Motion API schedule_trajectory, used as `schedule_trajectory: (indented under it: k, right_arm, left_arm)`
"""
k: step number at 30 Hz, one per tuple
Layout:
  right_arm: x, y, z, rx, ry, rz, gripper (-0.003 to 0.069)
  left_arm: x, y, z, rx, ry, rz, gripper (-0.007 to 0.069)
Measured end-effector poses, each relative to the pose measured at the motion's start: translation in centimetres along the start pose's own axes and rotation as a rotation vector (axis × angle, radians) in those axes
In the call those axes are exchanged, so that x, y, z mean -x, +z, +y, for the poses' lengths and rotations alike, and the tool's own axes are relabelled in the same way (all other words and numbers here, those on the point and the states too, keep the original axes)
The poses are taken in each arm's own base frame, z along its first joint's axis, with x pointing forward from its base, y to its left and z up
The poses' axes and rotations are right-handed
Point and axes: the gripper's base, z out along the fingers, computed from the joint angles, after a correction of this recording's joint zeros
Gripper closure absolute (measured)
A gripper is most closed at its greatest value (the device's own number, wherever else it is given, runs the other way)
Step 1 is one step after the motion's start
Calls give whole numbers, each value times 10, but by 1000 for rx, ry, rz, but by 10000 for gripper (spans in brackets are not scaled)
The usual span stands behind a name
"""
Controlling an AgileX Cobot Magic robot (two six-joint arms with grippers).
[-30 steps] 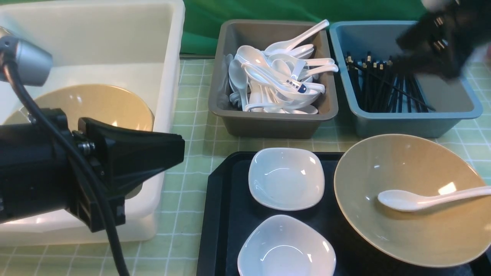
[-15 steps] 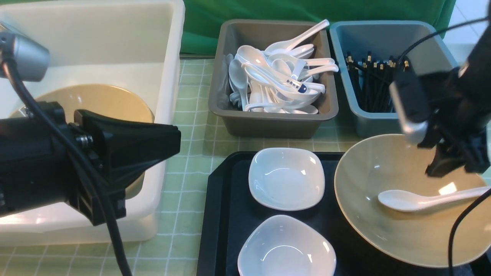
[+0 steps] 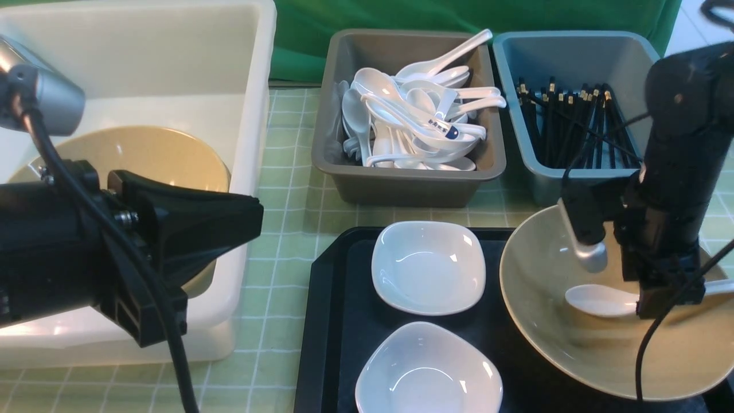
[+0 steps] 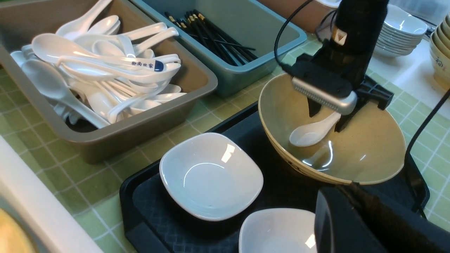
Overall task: On green table put chopsticks spoon bowls plates into blue grey white boxes.
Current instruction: 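Reach down and grasp the white spoon resting in the bowl with the right gripper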
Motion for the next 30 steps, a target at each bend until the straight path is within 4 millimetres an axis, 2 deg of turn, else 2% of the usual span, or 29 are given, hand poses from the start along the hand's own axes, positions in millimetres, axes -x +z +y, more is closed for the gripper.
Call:
schedule_trajectory:
  k: [4, 9, 10, 12, 21, 24, 28, 29, 30]
  right_arm:
    - [1, 10, -3, 36, 5, 17, 241]
    - [0, 11, -3, 37, 1, 32, 349]
    - [-3, 12, -5, 39, 10, 32, 405]
    - [-6, 12, -6, 41, 26, 27, 450]
    - [-10, 9, -6, 37, 39, 22, 449]
    - [-8, -4, -7, -3, 43, 1, 449]
    - [2, -43, -9, -81, 75, -128, 449]
    - [2, -46, -10, -90, 76, -131, 449]
    - [7, -59, -11, -115, 90, -201, 449]
  left_arm:
    - [0, 0, 0, 0, 1, 0, 626]
    - [0, 0, 0, 1, 1, 1, 626]
    - [0, 0, 0, 1, 2, 2, 626]
    - [0, 0, 0, 0, 2, 2, 626]
    - [-1, 0, 0, 4, 24, 7, 626]
    - [-1, 0, 0, 4, 23, 7, 626]
    - [1, 0, 2, 24, 26, -6, 626]
    - [1, 0, 2, 26, 26, -8, 626]
    - [2, 0, 4, 46, 26, -24, 626]
